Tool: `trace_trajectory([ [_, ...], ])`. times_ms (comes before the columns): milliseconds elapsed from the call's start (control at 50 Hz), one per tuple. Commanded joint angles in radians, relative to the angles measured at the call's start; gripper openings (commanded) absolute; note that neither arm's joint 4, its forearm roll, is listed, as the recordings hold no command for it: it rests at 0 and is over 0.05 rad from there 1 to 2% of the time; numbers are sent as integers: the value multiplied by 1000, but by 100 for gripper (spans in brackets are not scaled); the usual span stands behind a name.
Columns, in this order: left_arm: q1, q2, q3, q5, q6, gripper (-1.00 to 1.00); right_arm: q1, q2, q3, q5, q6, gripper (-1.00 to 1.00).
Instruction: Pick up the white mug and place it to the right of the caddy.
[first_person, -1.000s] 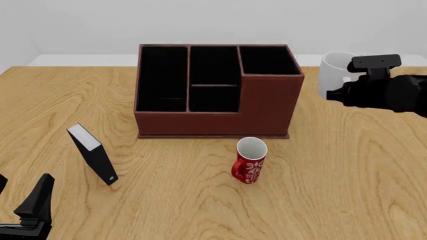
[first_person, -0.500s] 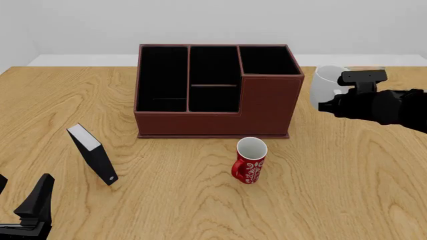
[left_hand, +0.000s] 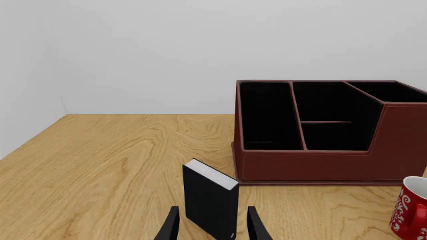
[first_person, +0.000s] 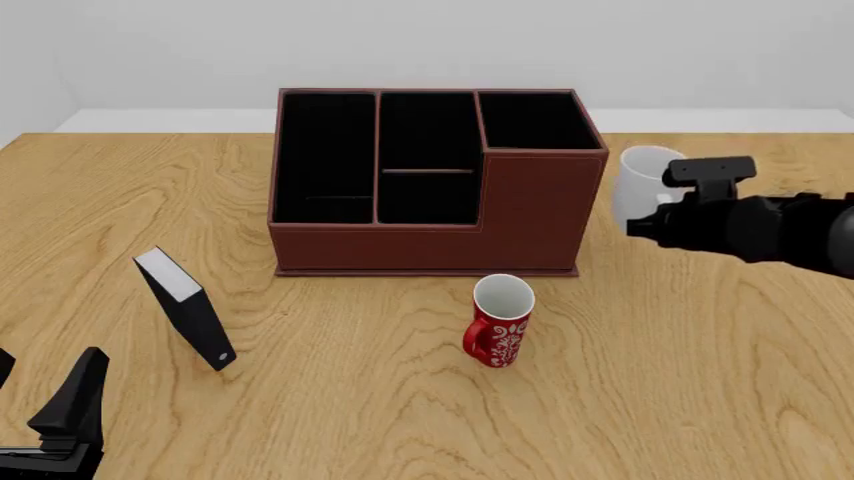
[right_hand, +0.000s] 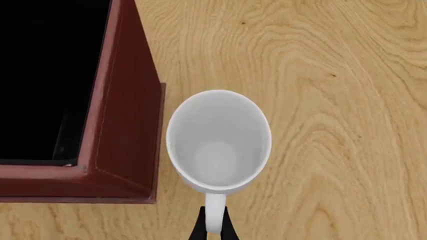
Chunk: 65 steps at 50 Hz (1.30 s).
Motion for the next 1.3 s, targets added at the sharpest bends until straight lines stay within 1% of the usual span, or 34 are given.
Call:
trace_trajectory([
  [20,0,0,0,0,0,100,7,14,2,-18,10,-100],
  [300,0,0,0,0,0,100,23,64,7,-53,12,-100],
  [460,0,0,0,0,0,100,36,78,12,-66,22,-100],
  [760,0,0,0,0,0,100,26,129,27,-109,24,-100],
  [1300,0,0,0,0,0,100,27,193,52,-166,50,-100],
])
